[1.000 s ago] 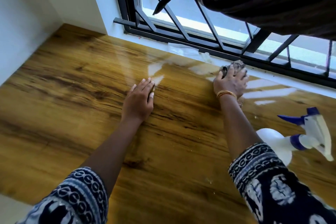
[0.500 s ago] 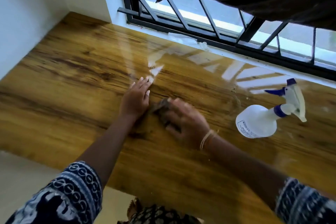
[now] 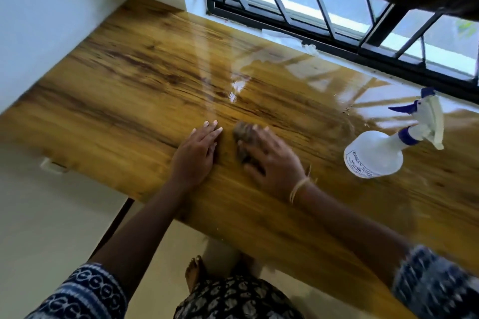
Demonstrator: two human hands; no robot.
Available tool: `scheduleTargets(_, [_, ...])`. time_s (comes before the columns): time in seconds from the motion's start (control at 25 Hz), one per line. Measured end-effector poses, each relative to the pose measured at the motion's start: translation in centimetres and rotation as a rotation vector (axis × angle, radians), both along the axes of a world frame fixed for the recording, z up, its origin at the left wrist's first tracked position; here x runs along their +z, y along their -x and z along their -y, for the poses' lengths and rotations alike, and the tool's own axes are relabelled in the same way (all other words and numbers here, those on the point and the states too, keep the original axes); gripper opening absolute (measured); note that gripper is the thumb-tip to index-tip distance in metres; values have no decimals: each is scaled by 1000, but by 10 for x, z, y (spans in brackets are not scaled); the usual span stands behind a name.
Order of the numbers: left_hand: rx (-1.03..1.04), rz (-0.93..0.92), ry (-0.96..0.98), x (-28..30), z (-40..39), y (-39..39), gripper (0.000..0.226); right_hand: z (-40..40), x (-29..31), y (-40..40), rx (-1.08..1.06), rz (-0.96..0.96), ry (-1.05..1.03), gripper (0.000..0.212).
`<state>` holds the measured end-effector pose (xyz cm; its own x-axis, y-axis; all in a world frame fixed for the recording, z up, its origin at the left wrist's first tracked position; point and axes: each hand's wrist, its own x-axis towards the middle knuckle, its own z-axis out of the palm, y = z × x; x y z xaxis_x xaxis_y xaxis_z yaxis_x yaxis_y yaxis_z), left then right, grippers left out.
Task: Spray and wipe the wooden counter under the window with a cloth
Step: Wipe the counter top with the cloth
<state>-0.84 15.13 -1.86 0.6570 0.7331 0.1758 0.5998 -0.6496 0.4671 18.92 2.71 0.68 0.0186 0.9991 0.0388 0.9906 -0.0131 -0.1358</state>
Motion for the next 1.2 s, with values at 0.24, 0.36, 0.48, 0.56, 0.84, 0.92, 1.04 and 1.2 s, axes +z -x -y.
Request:
scheduleTargets(0.24, [52,-22,-11,-4,20,19,51,24,2,-11,423,9,37,54])
scheduleTargets(0.36, [84,-34,-20,-3,34,26,50,-29,2,-78,-132,-1,10,54])
scheduleTargets(0.48, [92,-43,-17,-2,42,30,49,-55,0,-103,-409,-40,36,56])
scheduleTargets(0.56, [99,-45,-27,-3,46,33,46,-47,1,-74,-387,-30,31,56])
scheduleTargets(0.84, [80,-71,-32,-8,61,40,47,110,-10,78,471,-12,8,56])
scheduleTargets(0.92, [92,-67,-33,-9,71,42,47,118,-9,57,523,4,29,58])
scheduleTargets(1.04, [93,-60,-29,-8,82,47,47,88,-8,-11,33,-27,-22,58])
scheduleTargets(1.2, [89,-57,-12,-7,88,50,47,57,-9,-62,-464,-59,-42,55])
